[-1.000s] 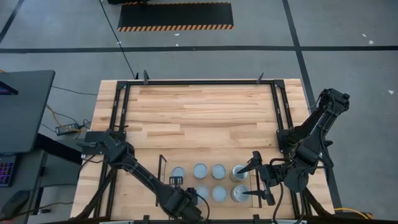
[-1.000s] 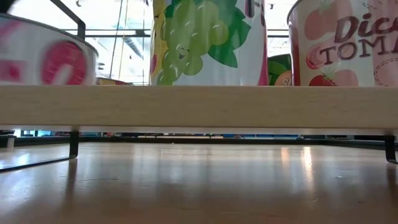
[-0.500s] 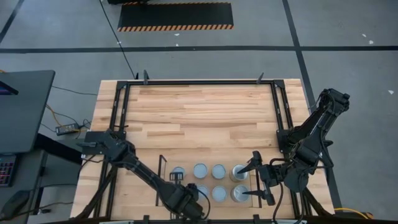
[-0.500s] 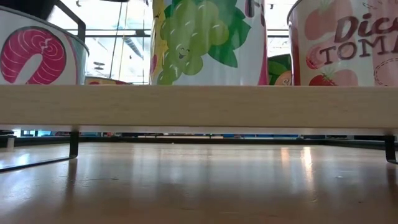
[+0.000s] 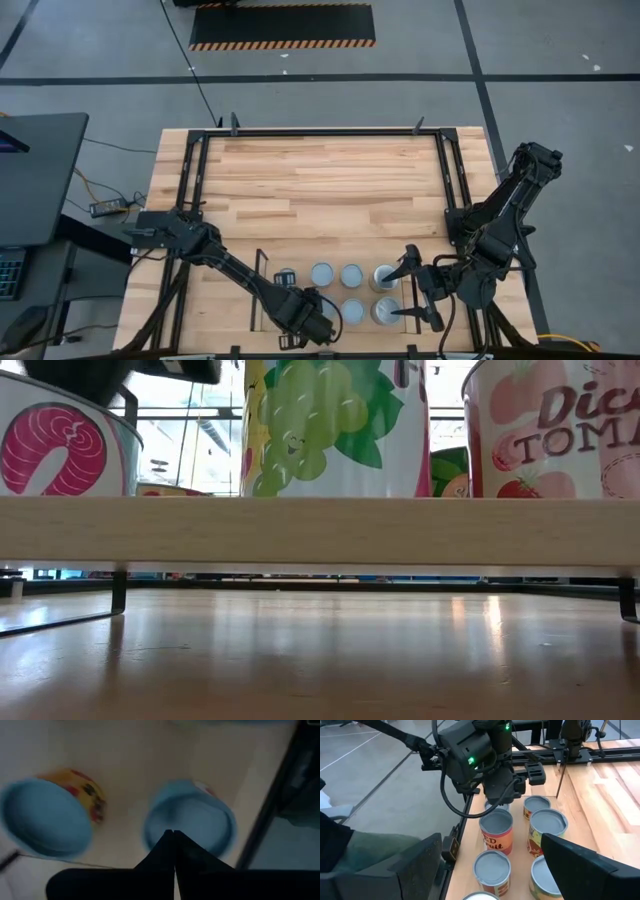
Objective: Pick and place cans onto a shelf
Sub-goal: Put the canned salmon on the shelf
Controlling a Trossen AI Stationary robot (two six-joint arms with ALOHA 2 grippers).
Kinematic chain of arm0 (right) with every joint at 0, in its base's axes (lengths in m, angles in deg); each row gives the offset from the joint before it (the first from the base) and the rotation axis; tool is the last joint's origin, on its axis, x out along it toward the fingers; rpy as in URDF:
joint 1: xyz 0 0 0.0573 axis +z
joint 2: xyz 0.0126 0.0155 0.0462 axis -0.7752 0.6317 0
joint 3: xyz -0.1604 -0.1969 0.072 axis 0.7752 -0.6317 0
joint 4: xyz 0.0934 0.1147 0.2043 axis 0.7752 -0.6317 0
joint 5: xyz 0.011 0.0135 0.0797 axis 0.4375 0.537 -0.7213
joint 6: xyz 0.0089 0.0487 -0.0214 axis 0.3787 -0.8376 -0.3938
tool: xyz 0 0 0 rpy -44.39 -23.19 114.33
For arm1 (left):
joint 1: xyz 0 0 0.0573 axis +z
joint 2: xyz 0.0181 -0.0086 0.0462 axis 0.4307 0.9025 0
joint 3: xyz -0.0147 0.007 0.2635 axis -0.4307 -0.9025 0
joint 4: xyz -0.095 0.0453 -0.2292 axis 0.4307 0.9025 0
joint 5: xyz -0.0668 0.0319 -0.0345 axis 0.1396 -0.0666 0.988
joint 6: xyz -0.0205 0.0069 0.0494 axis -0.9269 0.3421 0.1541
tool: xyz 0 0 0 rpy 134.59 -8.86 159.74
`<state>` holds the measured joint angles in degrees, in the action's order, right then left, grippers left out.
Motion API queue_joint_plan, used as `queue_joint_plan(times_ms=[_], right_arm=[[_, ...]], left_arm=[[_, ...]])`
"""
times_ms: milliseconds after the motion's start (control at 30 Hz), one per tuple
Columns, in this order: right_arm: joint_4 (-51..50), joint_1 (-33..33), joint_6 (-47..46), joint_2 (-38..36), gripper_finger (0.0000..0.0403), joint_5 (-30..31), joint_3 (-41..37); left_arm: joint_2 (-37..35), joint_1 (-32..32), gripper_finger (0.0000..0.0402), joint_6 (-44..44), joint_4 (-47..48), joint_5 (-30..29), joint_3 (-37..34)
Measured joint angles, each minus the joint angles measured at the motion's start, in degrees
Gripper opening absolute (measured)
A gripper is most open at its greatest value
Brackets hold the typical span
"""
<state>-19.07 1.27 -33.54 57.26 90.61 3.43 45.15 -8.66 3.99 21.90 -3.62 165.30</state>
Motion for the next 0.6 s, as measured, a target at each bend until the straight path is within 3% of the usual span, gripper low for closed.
queue_joint_plan(times_ms=[600], right_arm=[[-0.2, 0.3, 0.1, 0.0, 0.0348, -0.4, 0.0]], left_arm=[[1.6, -1.0, 0.0002, 0.6, -0.8, -1.4, 0.1]])
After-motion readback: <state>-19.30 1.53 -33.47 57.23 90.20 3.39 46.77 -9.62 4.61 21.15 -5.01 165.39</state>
